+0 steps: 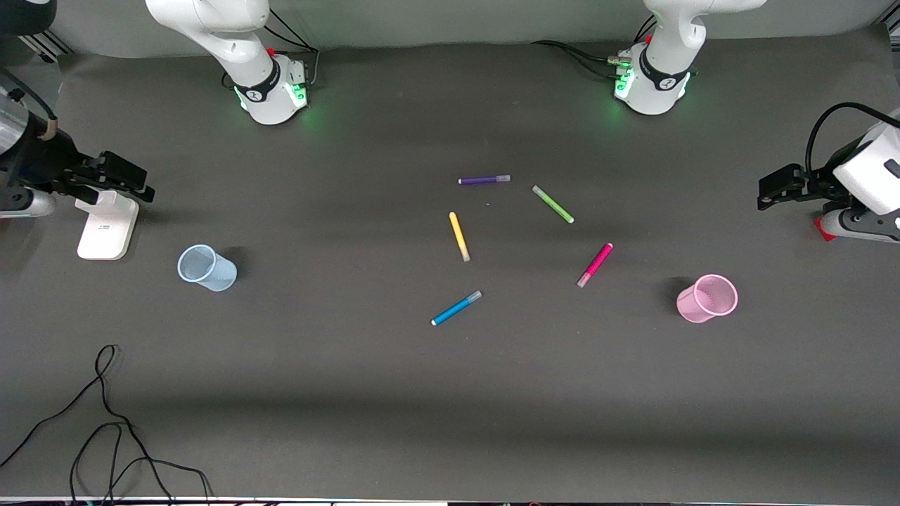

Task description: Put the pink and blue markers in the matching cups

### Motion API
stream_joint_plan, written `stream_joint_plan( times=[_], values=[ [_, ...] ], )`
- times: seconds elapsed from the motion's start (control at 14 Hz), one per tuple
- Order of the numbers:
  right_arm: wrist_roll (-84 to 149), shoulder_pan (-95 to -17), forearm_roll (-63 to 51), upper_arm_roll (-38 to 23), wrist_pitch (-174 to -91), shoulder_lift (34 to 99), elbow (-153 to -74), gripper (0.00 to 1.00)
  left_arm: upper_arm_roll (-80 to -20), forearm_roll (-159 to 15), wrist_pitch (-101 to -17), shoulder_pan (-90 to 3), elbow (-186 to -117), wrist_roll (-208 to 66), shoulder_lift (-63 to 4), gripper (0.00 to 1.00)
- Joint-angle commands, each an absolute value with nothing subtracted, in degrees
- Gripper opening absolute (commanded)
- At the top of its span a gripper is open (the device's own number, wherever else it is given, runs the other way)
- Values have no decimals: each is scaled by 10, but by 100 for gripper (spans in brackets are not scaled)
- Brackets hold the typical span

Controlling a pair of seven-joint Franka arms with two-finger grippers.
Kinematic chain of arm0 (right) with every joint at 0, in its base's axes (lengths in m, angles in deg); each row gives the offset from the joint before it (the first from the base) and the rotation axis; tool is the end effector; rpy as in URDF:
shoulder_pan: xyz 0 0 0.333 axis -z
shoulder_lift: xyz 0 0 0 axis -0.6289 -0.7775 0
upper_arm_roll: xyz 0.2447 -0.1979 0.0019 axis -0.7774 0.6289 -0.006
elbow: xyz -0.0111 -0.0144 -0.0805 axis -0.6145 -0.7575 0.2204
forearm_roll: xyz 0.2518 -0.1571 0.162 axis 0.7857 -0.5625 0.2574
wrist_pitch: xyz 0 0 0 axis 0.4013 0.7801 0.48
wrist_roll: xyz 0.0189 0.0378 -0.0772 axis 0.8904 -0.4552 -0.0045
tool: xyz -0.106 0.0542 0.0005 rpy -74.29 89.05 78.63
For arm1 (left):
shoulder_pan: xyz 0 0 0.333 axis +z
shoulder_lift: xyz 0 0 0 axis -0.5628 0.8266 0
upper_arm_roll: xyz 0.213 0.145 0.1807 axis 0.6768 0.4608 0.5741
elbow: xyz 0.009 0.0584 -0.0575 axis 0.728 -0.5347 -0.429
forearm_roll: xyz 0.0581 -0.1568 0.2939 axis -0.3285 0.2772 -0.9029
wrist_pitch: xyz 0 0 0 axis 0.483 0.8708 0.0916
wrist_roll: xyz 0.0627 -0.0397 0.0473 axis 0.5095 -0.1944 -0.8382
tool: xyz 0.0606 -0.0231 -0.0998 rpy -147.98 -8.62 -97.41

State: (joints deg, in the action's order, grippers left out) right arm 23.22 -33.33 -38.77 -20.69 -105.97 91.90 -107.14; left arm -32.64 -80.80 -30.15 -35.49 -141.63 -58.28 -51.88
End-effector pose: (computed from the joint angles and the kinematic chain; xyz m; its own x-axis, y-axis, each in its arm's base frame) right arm 0.4825 0.0300 0.6124 0.9989 -0.0373 -0.0289 -0.0391 -0.9971 -0.0657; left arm 0.5078 -0.0209 0.5850 0.9859 -0.1458 -0.0815 -0.1450 -0.9893 0.0165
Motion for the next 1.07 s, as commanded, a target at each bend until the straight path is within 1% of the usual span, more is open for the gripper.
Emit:
stream_joint_plan(
  times=[0.0,0.36,0.5,0.71,0.86,1.0],
  values=[
    [215,-327,-391,-214,-1046,905,-1056,100,-327,-816,-305,-357,-1419,-593,-529,100],
    [212,-326,-391,-212,-1043,898,-1048,100,-327,-815,-305,-358,-1417,-592,-525,100],
    [212,-326,-392,-212,-1013,887,-1030,100,-330,-817,-305,-364,-1417,-592,-525,100],
    [198,-328,-390,-215,-1009,882,-1021,100,-334,-818,-300,-373,-1415,-570,-527,99],
    [179,-345,-391,-216,-998,876,-1021,100,-338,-807,-284,-372,-1416,-477,-531,99],
    [136,-370,-390,-216,-998,855,-1013,100,-341,-774,-278,-379,-1418,-436,-531,99]
  ],
)
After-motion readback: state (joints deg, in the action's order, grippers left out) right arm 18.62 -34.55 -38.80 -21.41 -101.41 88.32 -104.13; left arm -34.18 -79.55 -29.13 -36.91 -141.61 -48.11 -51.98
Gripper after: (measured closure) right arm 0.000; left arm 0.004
